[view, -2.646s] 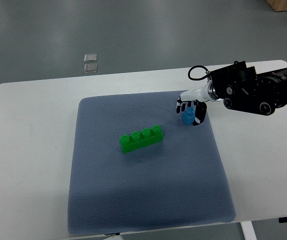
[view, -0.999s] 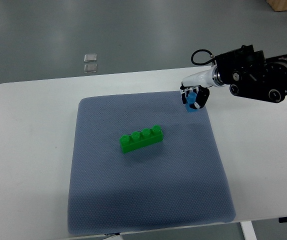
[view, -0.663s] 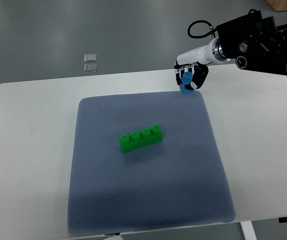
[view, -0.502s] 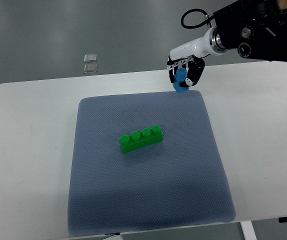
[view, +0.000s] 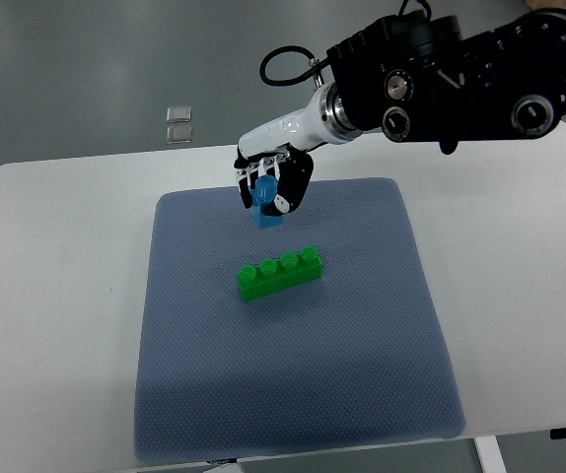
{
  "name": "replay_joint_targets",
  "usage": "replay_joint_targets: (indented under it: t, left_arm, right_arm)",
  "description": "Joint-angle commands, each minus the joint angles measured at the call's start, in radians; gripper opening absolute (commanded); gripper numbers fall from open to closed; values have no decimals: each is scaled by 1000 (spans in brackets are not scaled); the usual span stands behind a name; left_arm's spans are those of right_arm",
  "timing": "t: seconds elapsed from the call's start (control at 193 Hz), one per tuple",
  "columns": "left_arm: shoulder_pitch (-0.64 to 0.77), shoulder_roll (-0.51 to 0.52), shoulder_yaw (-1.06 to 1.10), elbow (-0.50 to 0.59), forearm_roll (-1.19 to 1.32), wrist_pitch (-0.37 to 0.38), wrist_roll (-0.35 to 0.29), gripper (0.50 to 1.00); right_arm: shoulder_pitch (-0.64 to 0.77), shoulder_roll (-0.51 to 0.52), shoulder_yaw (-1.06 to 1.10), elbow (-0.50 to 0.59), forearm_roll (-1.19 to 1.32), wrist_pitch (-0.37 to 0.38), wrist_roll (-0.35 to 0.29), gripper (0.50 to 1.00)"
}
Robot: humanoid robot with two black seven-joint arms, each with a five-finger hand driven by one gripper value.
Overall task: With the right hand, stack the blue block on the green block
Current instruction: 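Lift the blue block and carry it above the green block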
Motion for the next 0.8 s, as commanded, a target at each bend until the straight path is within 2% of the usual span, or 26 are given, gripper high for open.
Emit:
replay_joint_targets:
  t: [0.0,0.373,0.797]
  left_arm:
    - [0,0,0,0,0,0,0,1000]
    - [0,0,0,0,0,0,0,1000]
    - [0,0,0,0,0,0,0,1000]
  right_arm:
    - [-46,32,4,-9,-5,-39,0,582]
    - [-181,72,5,-69,-76,-116,-8,586]
    - [-199,55,1,-69,-77,-128,-92,588]
